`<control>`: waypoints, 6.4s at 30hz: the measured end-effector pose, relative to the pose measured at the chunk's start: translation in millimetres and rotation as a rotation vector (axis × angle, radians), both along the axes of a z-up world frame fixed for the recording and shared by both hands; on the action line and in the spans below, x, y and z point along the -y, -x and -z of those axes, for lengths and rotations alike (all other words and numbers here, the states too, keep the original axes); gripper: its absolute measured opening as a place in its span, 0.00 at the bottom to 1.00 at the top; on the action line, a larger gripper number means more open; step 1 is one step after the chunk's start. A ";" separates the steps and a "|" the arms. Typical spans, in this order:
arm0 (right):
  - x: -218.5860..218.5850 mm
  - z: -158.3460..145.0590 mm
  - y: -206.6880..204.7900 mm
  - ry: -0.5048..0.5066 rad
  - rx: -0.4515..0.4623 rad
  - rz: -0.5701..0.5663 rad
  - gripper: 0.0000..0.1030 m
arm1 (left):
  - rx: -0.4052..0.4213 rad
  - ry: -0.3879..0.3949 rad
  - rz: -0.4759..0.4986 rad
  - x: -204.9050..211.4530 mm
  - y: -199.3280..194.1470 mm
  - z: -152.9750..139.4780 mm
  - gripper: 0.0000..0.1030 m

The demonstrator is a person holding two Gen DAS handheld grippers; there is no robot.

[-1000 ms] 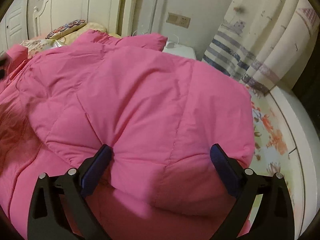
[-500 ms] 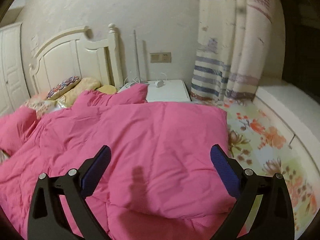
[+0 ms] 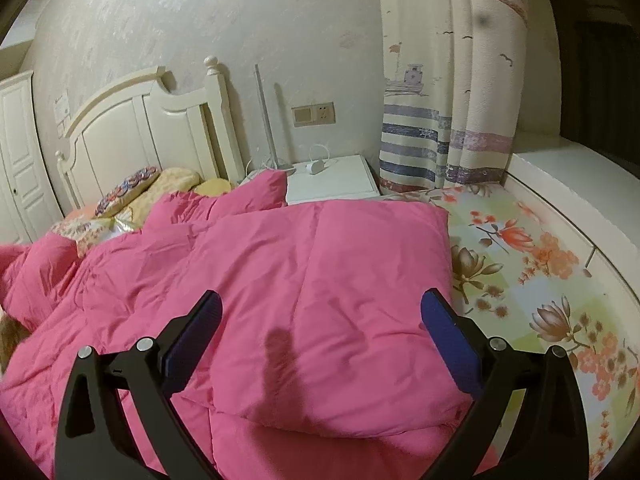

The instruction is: Fold large clothes

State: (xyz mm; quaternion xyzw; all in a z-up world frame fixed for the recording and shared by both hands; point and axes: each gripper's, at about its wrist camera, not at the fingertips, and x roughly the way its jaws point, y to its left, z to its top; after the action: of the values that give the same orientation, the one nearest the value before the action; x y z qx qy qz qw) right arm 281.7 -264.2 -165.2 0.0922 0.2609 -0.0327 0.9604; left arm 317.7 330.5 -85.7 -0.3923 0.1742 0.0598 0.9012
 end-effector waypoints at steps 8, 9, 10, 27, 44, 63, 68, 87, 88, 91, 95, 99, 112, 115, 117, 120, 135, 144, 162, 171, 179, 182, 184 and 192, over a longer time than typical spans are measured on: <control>7.5 0.6 2.4 -0.042 0.013 0.011 0.94 | 0.156 -0.327 0.481 254.1 -11.0 -74.0 0.07; 8.7 0.7 2.7 -0.046 0.014 0.015 0.94 | 0.157 -0.352 0.537 285.4 -11.0 -69.7 0.09; 9.7 0.6 3.4 -0.050 0.017 0.020 0.94 | 0.153 -0.387 0.592 319.8 -10.8 -61.9 0.11; 34.0 8.4 5.9 -0.173 0.014 0.063 0.94 | -0.035 -0.695 0.526 338.5 9.9 26.3 0.90; -25.3 -19.8 -0.4 0.013 0.021 -0.052 0.94 | -0.306 -0.641 0.230 220.7 -18.9 93.3 0.90; -177.1 24.6 -95.6 0.263 -0.352 -0.337 0.95 | -0.327 -0.543 0.242 210.1 -22.9 99.6 0.95; -183.6 -5.3 -106.5 0.314 -0.368 -0.360 0.95 | -0.336 -0.532 0.242 209.4 -24.3 101.1 0.96; -169.0 18.7 -185.5 0.165 -0.332 -0.306 0.83 | -0.210 -0.682 0.271 251.7 -20.6 29.7 0.98; -169.8 19.2 -185.2 0.166 -0.328 -0.304 0.83 | -0.197 -0.718 0.284 262.7 -29.6 19.8 0.98; -167.7 20.1 -182.8 0.161 -0.319 -0.301 0.83 | -0.269 -0.783 0.303 282.7 -80.0 18.5 0.98; -167.7 20.8 -183.8 0.152 -0.316 -0.301 0.83 | -0.517 -0.661 0.336 271.6 -152.0 74.8 0.96; -167.1 20.5 -184.7 0.138 -0.307 -0.307 0.84 | -0.465 -0.731 0.304 275.8 -144.1 94.8 0.98; -169.1 18.2 -184.7 0.148 -0.341 -0.315 0.86 | -0.423 -0.756 0.289 277.7 -141.3 102.5 0.98; -155.6 -7.0 -169.5 0.140 -0.365 -0.273 0.85 | -0.422 -0.749 0.289 276.3 -140.9 103.0 0.98; -144.9 -27.7 -142.5 0.175 -0.289 -0.240 0.91 | -0.421 -0.739 0.291 274.9 -141.1 103.5 0.98; -140.1 -15.3 -124.4 0.265 -0.320 -0.230 0.93 | -0.421 -0.732 0.291 274.3 -141.2 103.9 0.98; -74.7 -52.7 15.6 0.146 -0.212 -0.322 0.94 | -0.379 -0.561 0.524 256.1 5.3 66.5 0.98; -54.2 17.9 136.5 0.239 -0.421 -0.276 0.94 | -0.431 -0.751 0.636 273.0 149.9 110.7 0.98; 60.7 21.8 327.0 -0.168 -0.215 -0.142 0.94 | -0.311 -0.557 0.568 169.8 270.4 102.4 0.97; 60.8 63.1 350.5 -0.453 -0.192 -0.232 0.87 | -0.283 -0.305 0.637 150.6 285.0 132.5 0.86; 39.8 68.8 339.9 -0.489 -0.203 -0.309 0.74 | -0.305 -0.355 0.667 158.9 288.5 135.8 0.61; 36.3 55.4 346.9 -0.471 -0.144 -0.332 0.70 | -0.291 -0.384 0.667 158.5 297.2 128.3 0.50; 35.6 44.3 349.6 -0.469 -0.103 -0.346 0.70 | -0.265 -0.401 0.677 160.6 303.6 120.8 0.50; 28.7 47.7 339.7 -0.437 -0.118 -0.332 0.70 | -0.295 -0.311 0.672 144.1 302.9 135.3 0.57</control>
State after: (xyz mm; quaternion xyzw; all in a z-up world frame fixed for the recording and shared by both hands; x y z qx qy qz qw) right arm -58.0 -292.9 -212.9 0.2510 0.3285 0.1769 0.8932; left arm 14.8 186.4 -221.1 -0.1594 0.4095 -0.1572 0.8844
